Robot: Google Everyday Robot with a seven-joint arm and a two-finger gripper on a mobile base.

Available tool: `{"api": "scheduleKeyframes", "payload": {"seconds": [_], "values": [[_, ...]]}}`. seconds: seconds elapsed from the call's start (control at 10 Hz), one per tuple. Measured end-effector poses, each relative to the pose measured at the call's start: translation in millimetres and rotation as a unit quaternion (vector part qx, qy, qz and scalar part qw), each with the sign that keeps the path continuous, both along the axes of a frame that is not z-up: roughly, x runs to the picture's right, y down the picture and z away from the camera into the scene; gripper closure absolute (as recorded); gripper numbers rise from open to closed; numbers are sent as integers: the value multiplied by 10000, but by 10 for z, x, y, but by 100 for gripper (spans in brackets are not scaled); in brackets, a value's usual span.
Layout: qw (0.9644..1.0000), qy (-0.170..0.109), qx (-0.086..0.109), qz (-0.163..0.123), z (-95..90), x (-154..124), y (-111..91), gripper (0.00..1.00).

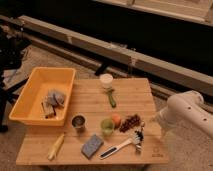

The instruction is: Place fork in table surface

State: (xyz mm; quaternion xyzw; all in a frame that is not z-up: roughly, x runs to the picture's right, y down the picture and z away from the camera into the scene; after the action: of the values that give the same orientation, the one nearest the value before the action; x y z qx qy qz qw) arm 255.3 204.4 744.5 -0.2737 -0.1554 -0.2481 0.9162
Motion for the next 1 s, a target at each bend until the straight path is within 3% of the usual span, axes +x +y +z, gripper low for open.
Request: {"api": "scheduleKeyframes", "payload": {"seconds": [0.4, 1.0], "values": [[9994, -163, -137, -285, 227, -213, 92, 35], [9987, -76, -161, -478, 545, -288, 125, 35]]}}
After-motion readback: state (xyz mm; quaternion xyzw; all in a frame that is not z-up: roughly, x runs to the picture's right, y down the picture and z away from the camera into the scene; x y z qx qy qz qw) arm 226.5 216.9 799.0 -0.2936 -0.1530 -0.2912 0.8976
